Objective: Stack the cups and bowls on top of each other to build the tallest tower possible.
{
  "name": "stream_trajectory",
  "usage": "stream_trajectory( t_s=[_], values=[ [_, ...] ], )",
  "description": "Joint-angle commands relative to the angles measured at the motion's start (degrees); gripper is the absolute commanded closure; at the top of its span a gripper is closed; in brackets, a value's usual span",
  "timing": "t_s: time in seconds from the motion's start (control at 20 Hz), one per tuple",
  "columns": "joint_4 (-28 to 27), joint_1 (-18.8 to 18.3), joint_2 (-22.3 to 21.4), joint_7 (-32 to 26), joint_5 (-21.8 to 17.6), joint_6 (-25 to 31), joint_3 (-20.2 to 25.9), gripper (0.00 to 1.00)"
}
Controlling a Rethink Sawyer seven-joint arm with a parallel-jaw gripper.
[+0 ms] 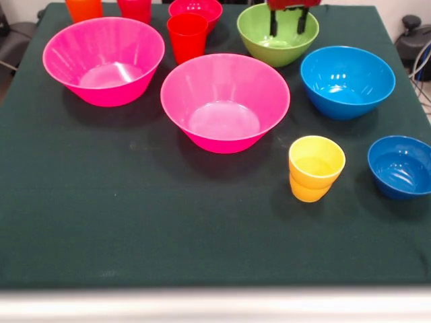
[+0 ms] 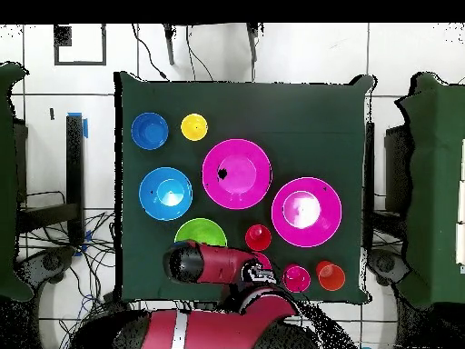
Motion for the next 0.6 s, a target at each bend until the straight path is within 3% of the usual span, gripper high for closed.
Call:
stream_trajectory(
  t_s=[0.05,0.6],
  values=[
    [-8.3,1.9,5.0,5.7,-3.3,-4.4,-1.0,0.00],
    [-9.8,1.4,7.0,6.9,-6.0,-9.8,-1.0,0.00]
  ],
)
